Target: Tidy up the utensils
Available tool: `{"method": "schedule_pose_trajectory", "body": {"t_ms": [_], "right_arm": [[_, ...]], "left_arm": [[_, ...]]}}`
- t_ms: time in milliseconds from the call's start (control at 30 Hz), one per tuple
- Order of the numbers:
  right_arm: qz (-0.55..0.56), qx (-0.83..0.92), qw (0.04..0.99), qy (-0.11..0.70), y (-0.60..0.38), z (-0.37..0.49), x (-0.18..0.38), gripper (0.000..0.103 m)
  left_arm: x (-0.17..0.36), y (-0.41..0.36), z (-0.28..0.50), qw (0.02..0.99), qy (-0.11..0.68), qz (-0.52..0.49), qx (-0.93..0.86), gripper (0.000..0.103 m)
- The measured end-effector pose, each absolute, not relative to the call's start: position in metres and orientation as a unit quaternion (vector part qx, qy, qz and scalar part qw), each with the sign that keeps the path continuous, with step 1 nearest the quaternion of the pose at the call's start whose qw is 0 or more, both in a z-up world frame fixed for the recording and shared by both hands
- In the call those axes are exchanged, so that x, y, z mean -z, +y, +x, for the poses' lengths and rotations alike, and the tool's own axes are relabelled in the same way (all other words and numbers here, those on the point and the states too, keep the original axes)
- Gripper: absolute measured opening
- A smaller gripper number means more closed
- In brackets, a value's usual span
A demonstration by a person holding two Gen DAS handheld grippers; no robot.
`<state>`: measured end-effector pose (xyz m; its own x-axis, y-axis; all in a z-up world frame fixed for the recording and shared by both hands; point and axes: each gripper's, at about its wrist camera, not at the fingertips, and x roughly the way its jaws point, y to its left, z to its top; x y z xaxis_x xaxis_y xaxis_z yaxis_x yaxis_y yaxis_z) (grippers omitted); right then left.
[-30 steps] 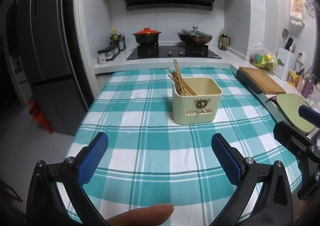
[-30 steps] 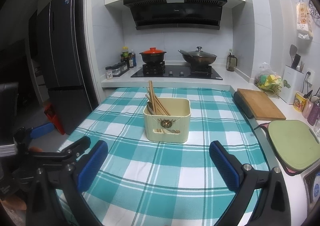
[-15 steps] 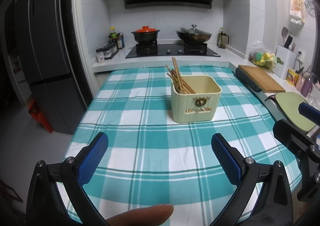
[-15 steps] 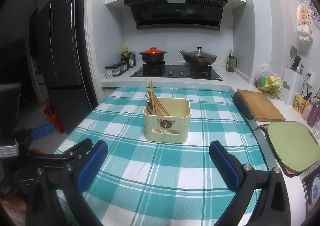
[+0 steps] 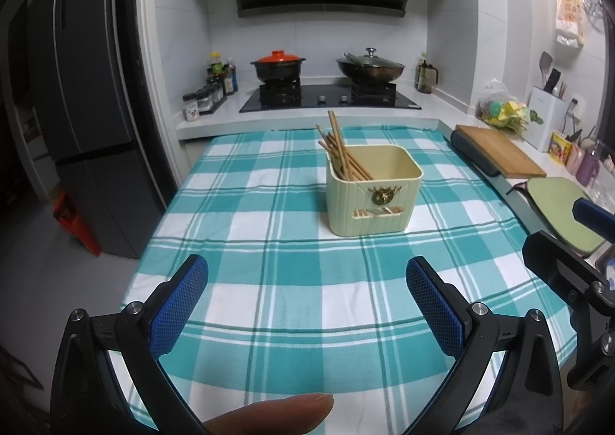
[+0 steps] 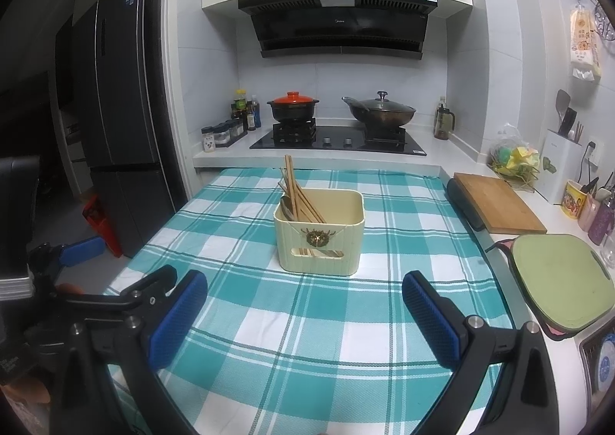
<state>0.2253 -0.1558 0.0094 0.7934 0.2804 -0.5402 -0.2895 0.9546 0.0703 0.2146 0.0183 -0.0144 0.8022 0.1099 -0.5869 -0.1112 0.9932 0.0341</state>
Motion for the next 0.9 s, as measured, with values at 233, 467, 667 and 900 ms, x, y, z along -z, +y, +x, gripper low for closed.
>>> {"method": "schedule_pose_trajectory", "body": {"t_ms": [233, 467, 667, 900], "right_arm": [[-0.01, -0.153, 0.947, 0.281, -0.1579, 0.2248, -0.0096, 0.103], [-0.011, -0.153, 0.947, 0.281, -0.1583, 0.2244, -0.0098, 0.103], [-0.011, -0.153, 0.947, 0.281, -0.1579, 0.2243, -0.0098, 0.103], [-0.012, -0.152, 0.947, 0.281, -0.1573, 0.2241, -0.0097, 0.103]], "left_arm": [[0.0145, 0.0177, 0.2146, 0.949, 0.31, -0.001, -0.059, 0.103], [0.0143, 0.0175, 0.2147, 0.949, 0.309, -0.002, -0.059, 0.103], [0.0147, 0.0168, 0.2141, 0.949, 0.309, -0.002, -0.059, 0.103], [0.0146, 0.0169, 0.2144, 0.949, 0.309, -0.002, -0.059, 0.103]]}}
